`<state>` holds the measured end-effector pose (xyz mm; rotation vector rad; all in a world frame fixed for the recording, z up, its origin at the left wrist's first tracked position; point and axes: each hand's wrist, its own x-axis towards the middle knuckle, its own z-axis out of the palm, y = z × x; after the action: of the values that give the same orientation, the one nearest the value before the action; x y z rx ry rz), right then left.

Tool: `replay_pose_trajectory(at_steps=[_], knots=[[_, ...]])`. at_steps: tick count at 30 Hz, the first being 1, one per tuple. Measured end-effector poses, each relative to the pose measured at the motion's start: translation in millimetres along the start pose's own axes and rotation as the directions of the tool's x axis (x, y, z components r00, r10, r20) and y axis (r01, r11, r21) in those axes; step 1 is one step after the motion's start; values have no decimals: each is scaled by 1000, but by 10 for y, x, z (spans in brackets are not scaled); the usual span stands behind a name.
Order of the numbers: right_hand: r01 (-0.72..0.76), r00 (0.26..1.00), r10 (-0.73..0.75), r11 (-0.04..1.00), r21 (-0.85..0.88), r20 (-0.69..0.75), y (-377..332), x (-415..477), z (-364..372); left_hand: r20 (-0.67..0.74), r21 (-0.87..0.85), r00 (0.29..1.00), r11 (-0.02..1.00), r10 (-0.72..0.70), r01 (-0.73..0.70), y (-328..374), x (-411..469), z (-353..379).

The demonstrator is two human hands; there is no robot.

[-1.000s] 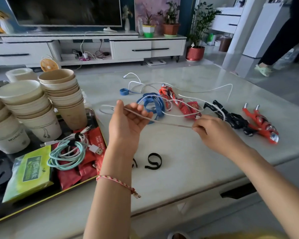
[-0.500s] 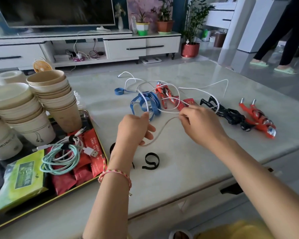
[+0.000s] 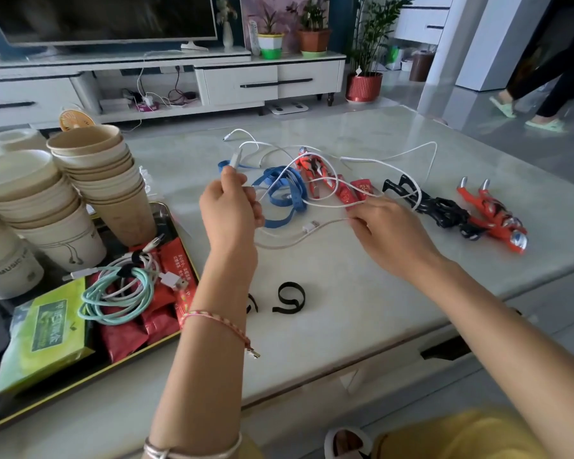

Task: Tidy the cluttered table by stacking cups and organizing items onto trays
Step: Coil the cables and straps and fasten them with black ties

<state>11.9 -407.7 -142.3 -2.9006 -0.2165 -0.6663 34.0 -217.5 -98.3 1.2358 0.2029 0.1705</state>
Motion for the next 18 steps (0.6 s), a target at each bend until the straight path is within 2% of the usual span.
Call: replay_pose_trajectory(at_steps=[2, 4, 6, 9, 10, 11, 14, 16, 18], knots=[[20, 998, -21, 1000, 24, 61, 68, -10, 25, 152, -314, 983, 938, -102, 146, 137, 3, -101], [16, 997, -27, 987, 162, 65, 100, -29, 16, 222, -517, 974, 842, -41, 153, 279, 45, -289], [29, 999, -36, 956, 292, 19, 127, -47, -2, 235, -624, 972, 771, 30, 127, 398, 64, -476], [-21, 1000, 17, 919, 393, 16, 205, -59, 11, 337, -733, 940, 639, 44, 233, 507, 11, -623], [-73, 997, 65, 910, 407, 34, 235, -64, 17, 372, -722, 927, 641, 42, 261, 534, -23, -624], [-126, 992, 116, 903, 412, 48, 263, -64, 20, 401, -670, 916, 689, 24, 276, 547, -61, -595], [-212, 975, 224, 906, 365, 11, 251, -37, -7, 418, -323, 892, 891, -169, 320, 403, -204, -295], [-210, 968, 241, 926, 313, -64, 87, 27, -78, 395, -113, 850, 900, -348, 421, 183, -310, -13], [-161, 967, 207, 949, 271, -151, -158, 71, -164, 375, -21, 802, 861, -465, 508, -11, -402, 213]])
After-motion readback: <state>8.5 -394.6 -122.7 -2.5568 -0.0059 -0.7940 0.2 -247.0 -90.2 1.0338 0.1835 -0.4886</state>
